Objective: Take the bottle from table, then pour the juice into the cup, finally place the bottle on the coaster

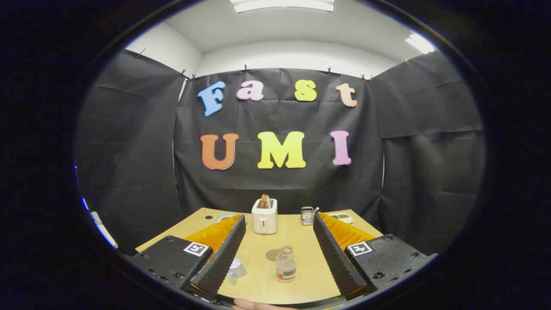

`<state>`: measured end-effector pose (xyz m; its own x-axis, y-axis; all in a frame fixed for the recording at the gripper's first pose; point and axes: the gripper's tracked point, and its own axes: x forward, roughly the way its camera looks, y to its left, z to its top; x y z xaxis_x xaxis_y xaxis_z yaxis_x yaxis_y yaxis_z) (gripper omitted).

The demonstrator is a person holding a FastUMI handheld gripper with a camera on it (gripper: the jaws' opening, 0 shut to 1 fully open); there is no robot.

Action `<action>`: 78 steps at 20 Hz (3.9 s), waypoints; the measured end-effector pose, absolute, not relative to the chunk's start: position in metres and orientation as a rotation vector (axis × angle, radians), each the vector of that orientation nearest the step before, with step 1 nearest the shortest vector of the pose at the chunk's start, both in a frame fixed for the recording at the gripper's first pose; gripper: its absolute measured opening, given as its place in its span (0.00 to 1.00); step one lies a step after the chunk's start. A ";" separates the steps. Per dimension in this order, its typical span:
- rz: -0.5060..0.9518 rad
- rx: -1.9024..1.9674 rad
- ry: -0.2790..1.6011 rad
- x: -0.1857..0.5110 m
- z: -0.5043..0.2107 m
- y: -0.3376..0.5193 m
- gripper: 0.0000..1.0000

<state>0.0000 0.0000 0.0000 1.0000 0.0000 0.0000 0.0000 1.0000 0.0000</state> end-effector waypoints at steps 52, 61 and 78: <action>0.015 -0.042 0.057 0.113 -0.218 -0.033 1.00; -0.016 -0.078 0.060 0.142 -0.258 -0.034 1.00; -0.096 -0.040 0.069 0.160 -0.252 -0.063 0.81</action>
